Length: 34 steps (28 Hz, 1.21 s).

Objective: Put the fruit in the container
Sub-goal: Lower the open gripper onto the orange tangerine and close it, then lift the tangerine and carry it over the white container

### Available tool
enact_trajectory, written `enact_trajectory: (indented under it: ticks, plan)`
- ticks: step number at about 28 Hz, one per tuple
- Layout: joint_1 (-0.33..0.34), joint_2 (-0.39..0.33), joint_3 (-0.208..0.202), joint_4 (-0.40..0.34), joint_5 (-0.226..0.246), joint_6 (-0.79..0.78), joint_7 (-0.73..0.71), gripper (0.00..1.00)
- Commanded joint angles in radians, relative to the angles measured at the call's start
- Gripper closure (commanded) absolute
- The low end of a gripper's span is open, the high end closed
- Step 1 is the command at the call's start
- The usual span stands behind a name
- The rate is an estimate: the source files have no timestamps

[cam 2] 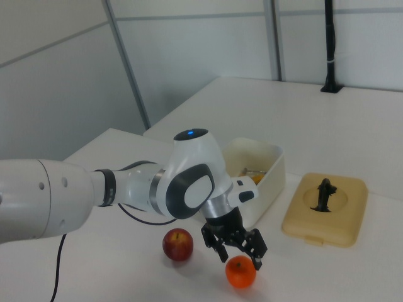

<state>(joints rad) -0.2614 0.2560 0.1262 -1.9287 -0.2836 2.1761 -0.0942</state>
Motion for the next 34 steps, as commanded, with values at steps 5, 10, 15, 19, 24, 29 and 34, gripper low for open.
enact_trajectory:
  ticks: [5, 10, 15, 19, 24, 29, 34]
  plan:
    - [0.014, 0.043, 0.0, -0.027, -0.104, 0.068, 0.126, 0.0]
    - [0.039, 0.058, 0.0, -0.026, -0.111, 0.07, 0.137, 0.0]
    - [0.04, 0.069, 0.0, -0.024, -0.12, 0.07, 0.142, 0.0]
    - [0.04, 0.072, 0.0, -0.021, -0.123, 0.073, 0.142, 0.0]
    - [0.039, 0.072, 0.0, -0.015, -0.128, 0.082, 0.142, 0.29]
    - [0.036, 0.042, 0.0, 0.005, -0.112, 0.076, 0.142, 1.0]
    - [0.03, -0.053, 0.0, 0.011, -0.013, 0.07, 0.133, 1.0]
